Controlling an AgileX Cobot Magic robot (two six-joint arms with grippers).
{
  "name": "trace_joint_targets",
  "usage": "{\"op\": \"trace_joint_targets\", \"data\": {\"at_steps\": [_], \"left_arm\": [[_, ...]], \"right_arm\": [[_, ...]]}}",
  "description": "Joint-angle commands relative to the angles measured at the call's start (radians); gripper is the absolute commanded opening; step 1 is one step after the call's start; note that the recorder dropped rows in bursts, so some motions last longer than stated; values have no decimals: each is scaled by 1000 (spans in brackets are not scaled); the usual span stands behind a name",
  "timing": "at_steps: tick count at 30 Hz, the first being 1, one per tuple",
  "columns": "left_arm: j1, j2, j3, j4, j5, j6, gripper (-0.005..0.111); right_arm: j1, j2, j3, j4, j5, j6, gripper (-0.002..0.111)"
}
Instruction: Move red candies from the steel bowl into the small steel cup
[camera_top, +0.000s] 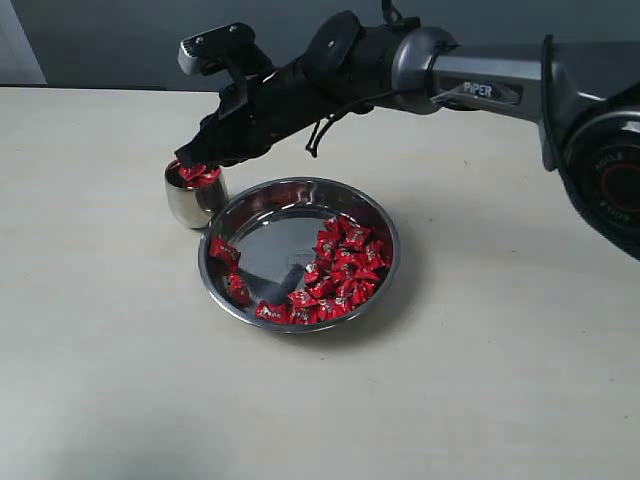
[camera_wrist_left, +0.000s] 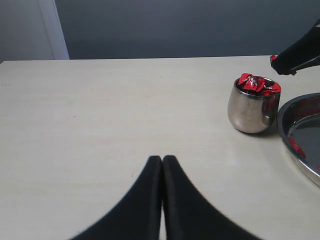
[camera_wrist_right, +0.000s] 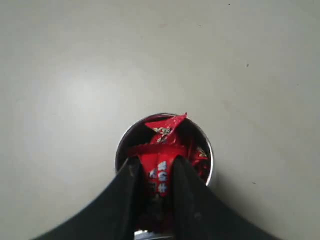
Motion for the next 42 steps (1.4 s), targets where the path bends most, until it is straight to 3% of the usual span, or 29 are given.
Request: {"op": "trace_joint_targets", "data": {"at_steps": [1, 19, 22, 25, 27, 39, 42], "left_arm": [[-5, -9, 2, 1, -4, -2, 0], [-5, -9, 2, 1, -4, -2, 0], [-5, -9, 2, 1, -4, -2, 0], [-5, -9, 2, 1, -4, -2, 0], [-5, -9, 2, 1, -4, -2, 0], [-5, -9, 2, 1, -4, -2, 0], [-5, -9, 2, 1, -4, -2, 0]], "right_arm": [[9, 33, -37, 4, -24, -9, 0], [10, 65, -66, -1, -44, -9, 1], [10, 65, -66, -1, -44, -9, 12], [10, 65, -66, -6, -52, -9, 31], [10, 65, -66, -6, -66, -9, 37], [-20, -34, -66, -21, -68, 14, 37], [-50, -115, -66, -139, 49, 125, 19]]}}
